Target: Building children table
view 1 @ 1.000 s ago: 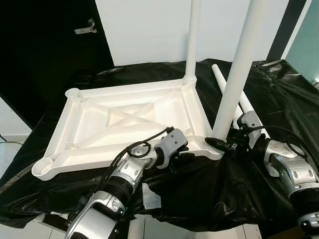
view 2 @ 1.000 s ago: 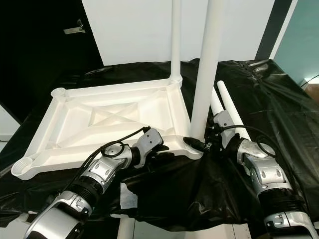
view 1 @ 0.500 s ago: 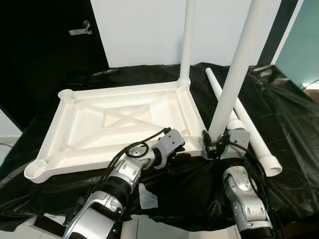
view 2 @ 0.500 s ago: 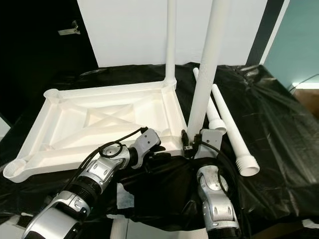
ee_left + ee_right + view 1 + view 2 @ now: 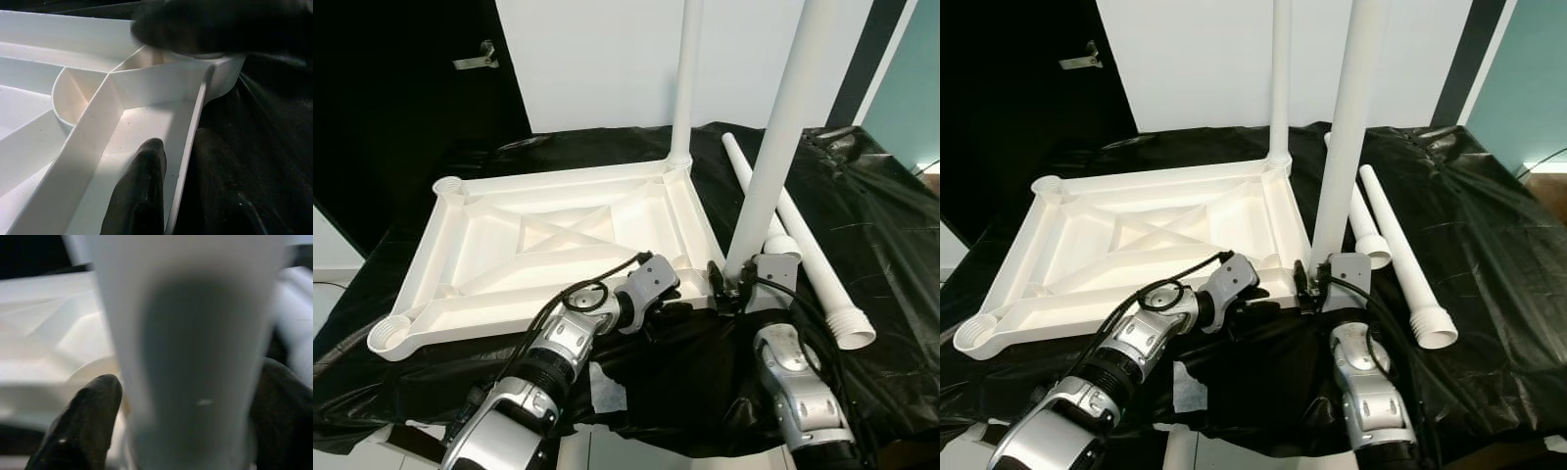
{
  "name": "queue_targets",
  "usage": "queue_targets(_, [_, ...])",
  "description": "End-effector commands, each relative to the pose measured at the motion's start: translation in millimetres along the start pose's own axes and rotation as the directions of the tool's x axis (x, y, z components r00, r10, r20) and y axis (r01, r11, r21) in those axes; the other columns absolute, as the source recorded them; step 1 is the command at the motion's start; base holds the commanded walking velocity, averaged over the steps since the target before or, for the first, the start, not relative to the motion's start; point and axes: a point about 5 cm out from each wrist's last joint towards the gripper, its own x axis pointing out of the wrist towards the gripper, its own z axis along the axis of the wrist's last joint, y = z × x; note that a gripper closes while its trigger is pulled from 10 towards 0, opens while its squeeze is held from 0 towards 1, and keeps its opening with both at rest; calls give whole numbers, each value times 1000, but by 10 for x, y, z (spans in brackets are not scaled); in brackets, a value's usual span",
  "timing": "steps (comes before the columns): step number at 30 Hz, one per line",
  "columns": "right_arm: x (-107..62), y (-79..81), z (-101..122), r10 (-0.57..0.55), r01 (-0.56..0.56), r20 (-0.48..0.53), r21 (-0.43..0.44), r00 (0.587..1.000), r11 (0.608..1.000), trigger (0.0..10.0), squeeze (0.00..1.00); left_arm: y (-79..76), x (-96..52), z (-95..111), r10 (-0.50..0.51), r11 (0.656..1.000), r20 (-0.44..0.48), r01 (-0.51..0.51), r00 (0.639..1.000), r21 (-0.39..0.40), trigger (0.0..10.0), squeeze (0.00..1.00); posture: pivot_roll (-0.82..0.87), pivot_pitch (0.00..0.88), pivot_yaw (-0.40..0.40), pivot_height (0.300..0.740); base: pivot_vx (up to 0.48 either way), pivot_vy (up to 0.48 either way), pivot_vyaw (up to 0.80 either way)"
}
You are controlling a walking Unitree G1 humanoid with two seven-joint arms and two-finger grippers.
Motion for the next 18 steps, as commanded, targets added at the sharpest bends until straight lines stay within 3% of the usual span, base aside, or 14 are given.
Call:
queue_targets(1, [21, 33, 21, 115, -114, 25, -22, 993, 993, 10000, 0, -245, 56, -423, -126, 987, -140, 110, 982, -121, 10000, 0, -114, 0, 35, 740, 0, 0, 0])
queue_targets(3, [21, 21, 31, 148, -147, 30, -48, 988, 988, 10000, 0, -244, 60, -418, -126, 987, -139, 110, 982, -120, 10000, 0, -113, 0, 34, 740, 0, 0, 0])
queue_targets(4, [17, -21, 60, 244, -241, 32, -78, 969, 967, 10000, 0, -238, 68, -406, -124, 987, -135, 108, 983, -119, 10000, 0, -112, 0, 31, 740, 0, 0, 0])
queue_targets(7, [11, -93, 106, 331, -325, 33, -109, 943, 939, 10000, 0, -236, 69, -405, -123, 987, -135, 107, 983, -118, 10000, 0, -113, 0, 30, 740, 0, 0, 0])
queue_targets(13, [58, -287, 196, 462, -460, -2, -90, 887, 883, 10000, 0, -241, 51, -430, -119, 987, -137, 102, 983, -123, 10000, 0, -108, 0, 27, 740, 0, 0, 0])
queue_targets(15, [56, -333, 179, 545, -549, -61, -78, 836, 832, 10000, 0, -243, 47, -435, -118, 987, -137, 101, 983, -124, 10000, 0, -104, 0, 26, 740, 0, 0, 0])
queue_targets(18, [50, -359, 151, 589, -595, -100, -47, 802, 802, 10000, 0, -242, 48, -434, -117, 987, -136, 100, 984, -125, 10000, 0, -104, 0, 26, 740, 0, 0, 0])
